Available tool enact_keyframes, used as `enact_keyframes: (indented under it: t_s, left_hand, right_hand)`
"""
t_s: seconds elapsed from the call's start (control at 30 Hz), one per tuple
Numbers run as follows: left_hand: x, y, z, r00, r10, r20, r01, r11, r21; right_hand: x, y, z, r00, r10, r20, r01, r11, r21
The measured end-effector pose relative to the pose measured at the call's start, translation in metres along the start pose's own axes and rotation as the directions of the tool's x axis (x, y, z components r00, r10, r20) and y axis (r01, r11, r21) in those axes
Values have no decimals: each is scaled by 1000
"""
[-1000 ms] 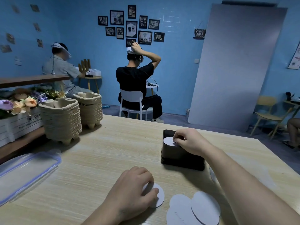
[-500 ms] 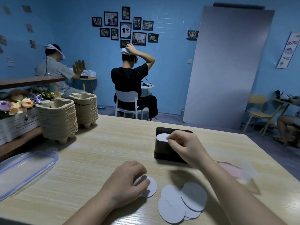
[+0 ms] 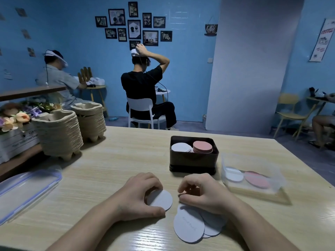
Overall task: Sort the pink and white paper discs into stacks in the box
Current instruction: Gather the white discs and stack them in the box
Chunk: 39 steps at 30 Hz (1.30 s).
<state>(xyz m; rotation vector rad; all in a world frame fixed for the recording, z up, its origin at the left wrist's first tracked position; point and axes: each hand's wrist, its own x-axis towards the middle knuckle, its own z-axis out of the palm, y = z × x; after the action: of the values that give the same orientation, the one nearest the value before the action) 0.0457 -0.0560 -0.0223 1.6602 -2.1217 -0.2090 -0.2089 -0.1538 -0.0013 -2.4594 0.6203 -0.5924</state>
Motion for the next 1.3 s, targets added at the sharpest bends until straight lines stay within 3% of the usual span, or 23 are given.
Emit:
enact_keyframes:
  t_s: [0.5, 0.7, 0.77, 0.97, 1.13, 1.3]
  left_hand:
    - [-5, 10, 1, 968, -60, -245, 63, 998, 1]
    - [-3, 7, 1, 967, -79, -242, 78, 997, -12]
    - [-2, 6, 1, 969, -87, -233, 88, 996, -9]
    - [-1, 7, 1, 973, -84, -213, 90, 996, 19]
    - [-2, 9, 2, 972, -49, -229, 64, 996, 59]
    - [-3, 15, 4, 969, -14, -248, 17, 1000, 10]
  right_hand:
    - [-14, -5, -8, 994, 4, 107, 5, 996, -89]
    - [-31, -10, -20, 927, 59, 370, -26, 995, -92]
    - [-38, -10, -19, 913, 80, 400, -31, 991, -127]
    - [-27, -6, -6, 961, 25, 275, 20, 987, -160]
    - [-19, -8, -5, 985, 130, 117, -121, 989, -88]
    - [-17, -4, -1, 992, 118, -41, -120, 991, -58]
